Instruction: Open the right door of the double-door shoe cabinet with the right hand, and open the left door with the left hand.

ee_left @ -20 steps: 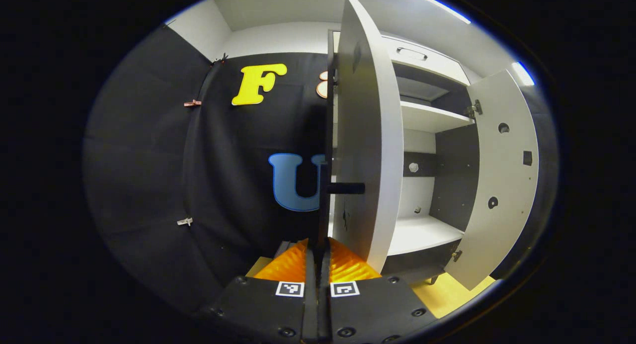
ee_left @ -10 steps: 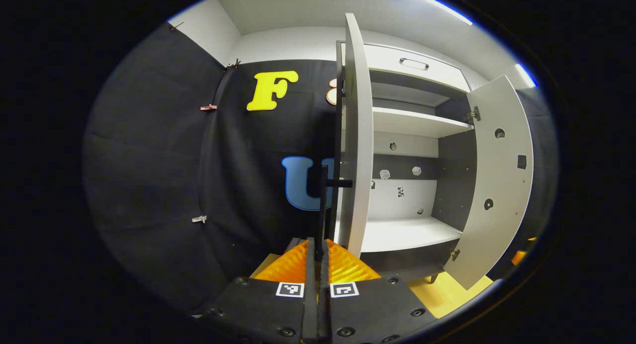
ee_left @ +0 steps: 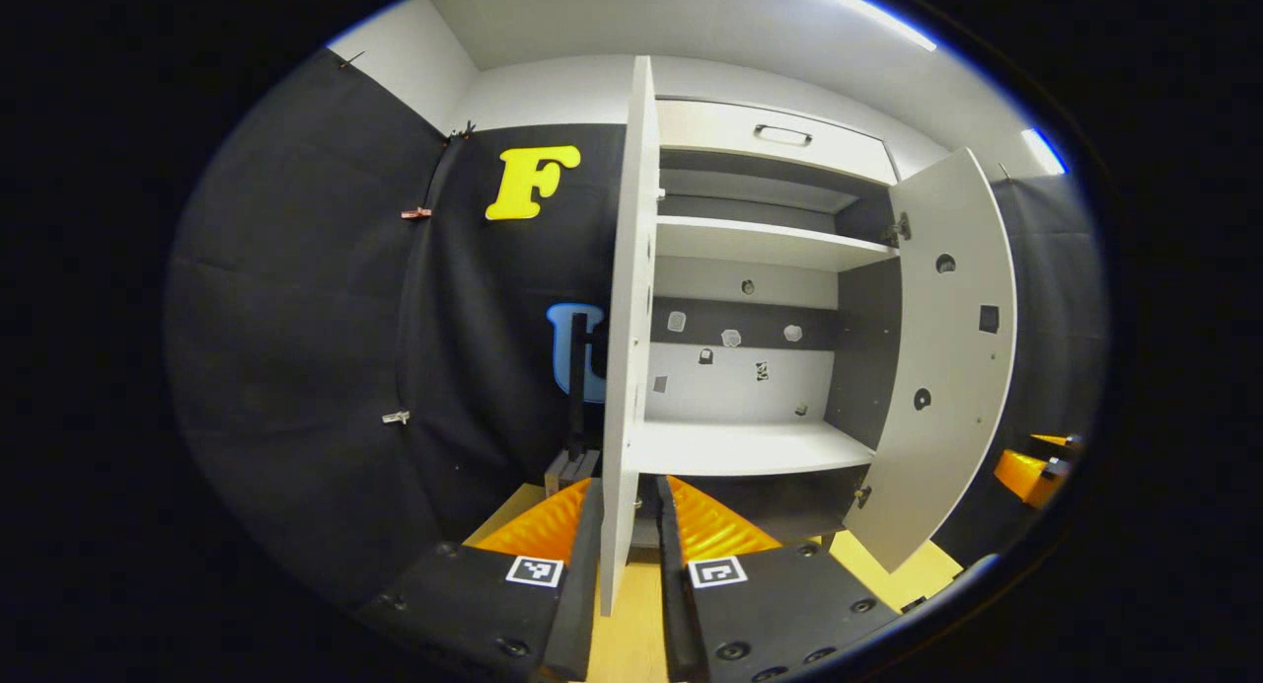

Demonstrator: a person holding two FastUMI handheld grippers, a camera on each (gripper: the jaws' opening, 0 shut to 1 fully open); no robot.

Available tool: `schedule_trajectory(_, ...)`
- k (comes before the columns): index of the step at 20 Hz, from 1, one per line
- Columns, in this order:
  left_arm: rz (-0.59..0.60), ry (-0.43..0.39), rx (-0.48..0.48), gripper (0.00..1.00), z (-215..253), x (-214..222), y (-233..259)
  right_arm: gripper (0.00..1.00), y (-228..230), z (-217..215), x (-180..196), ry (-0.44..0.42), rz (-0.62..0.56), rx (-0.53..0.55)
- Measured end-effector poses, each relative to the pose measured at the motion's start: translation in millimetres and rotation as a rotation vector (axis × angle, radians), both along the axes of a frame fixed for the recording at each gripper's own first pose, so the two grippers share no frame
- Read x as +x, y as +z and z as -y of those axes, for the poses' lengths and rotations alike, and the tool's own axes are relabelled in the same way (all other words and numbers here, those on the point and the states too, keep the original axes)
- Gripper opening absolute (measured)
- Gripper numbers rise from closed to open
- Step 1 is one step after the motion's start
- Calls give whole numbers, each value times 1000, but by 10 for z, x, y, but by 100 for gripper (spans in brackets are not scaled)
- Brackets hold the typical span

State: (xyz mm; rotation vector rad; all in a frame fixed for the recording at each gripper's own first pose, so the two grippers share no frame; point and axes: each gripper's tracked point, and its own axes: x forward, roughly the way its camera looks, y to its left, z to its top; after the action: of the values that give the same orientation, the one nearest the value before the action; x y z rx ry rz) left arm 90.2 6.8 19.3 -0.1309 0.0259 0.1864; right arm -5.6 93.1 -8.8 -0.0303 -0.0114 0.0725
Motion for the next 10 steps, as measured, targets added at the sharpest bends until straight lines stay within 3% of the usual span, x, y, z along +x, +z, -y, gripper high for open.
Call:
schedule_trajectory(1,11,1,21,39,62,-36,2,98,-30,42,-37,-13,0,-5)
schedule_trajectory(5,21,-16,24,84,331,-156,-91,98,-237,167,-198,-41,-38,5)
schedule_trajectory(7,34,-8,12,92,400,-239,-178,98,-324,197,-235,-45,-59,8)
schedule_trajectory(10,44,6,2,95,474,-343,-302,98,-369,183,-293,-40,-59,16)
